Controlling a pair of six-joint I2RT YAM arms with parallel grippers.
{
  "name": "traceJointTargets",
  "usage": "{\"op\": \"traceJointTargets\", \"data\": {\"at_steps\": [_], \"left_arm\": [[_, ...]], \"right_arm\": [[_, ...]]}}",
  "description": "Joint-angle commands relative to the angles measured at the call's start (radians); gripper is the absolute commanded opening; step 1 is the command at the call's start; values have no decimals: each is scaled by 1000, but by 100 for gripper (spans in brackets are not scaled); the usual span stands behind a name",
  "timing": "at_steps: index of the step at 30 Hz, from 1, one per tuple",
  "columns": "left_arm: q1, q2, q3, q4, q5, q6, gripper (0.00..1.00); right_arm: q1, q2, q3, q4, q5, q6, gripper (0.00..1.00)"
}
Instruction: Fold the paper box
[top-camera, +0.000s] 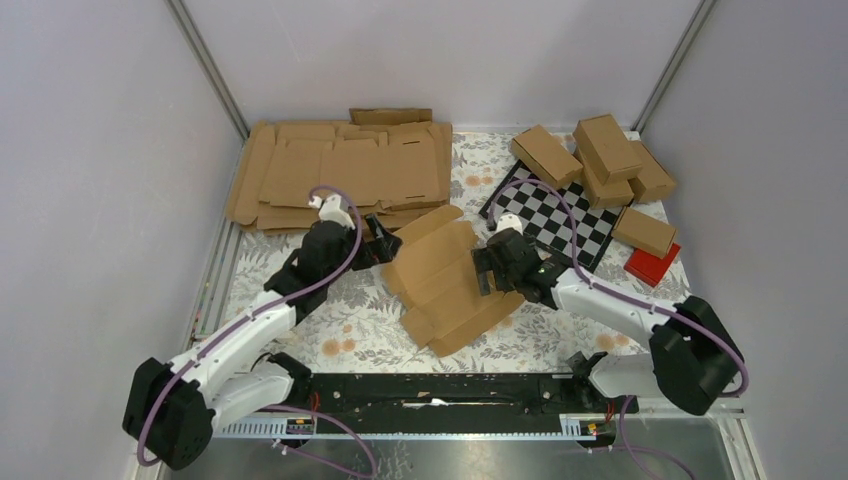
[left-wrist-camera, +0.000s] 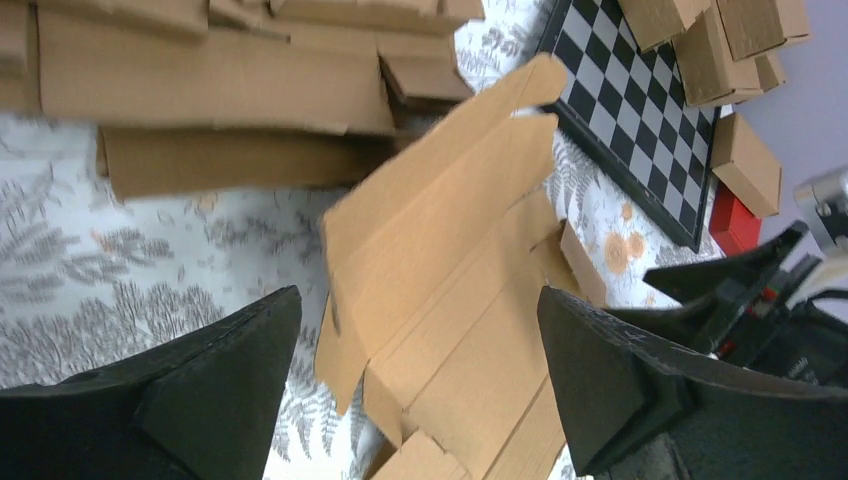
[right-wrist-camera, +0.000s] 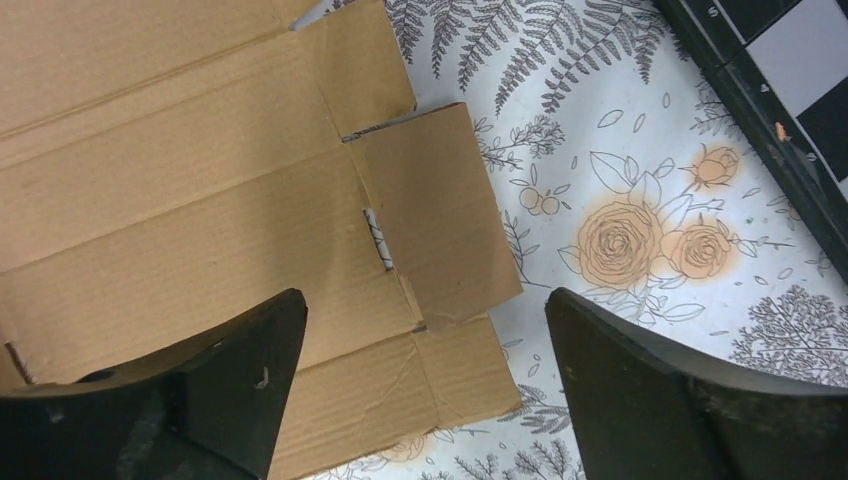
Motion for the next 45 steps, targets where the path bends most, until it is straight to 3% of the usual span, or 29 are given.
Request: {"op": "traceJointTargets", "data": {"at_steps": [1, 4, 8, 13, 15, 19, 26, 32, 37, 38, 41, 45], "left_arm": [[11, 126, 180, -29, -49, 137, 96], [18, 242, 316, -108, 2, 222, 93], [18, 407, 497, -206, 128, 305, 89], [20, 594, 677, -324, 184, 393, 87], [29, 658, 739, -363, 271, 435, 87], [52, 780, 842, -421, 436, 448, 83], [51, 863, 895, -447, 462, 428, 75], [51, 906, 918, -490, 493, 446, 45], [51, 939, 937, -538, 487, 445, 34], [51, 940, 938, -540, 492, 444, 29], [51, 927, 944, -545, 502, 443, 0], [52, 844, 933, -524, 488, 413, 0]], "right_arm": [[-12, -86, 43, -82, 14, 78, 99], [-38, -135, 55, -167, 52, 185, 100], [-98, -236, 49, -246, -25, 303, 100], [-113, -379, -37, -251, -106, 487, 100], [-113, -423, -94, -229, -134, 533, 99], [-114, -467, -167, -183, -174, 562, 100], [-114, -459, -173, -141, -165, 508, 100], [-114, -415, -181, -97, -194, 484, 100], [-113, -408, -198, -67, -207, 480, 100], [-113, -410, -200, -68, -204, 477, 100], [-113, -422, -199, -67, -200, 465, 100], [-113, -432, -194, -64, -197, 436, 100]]}}
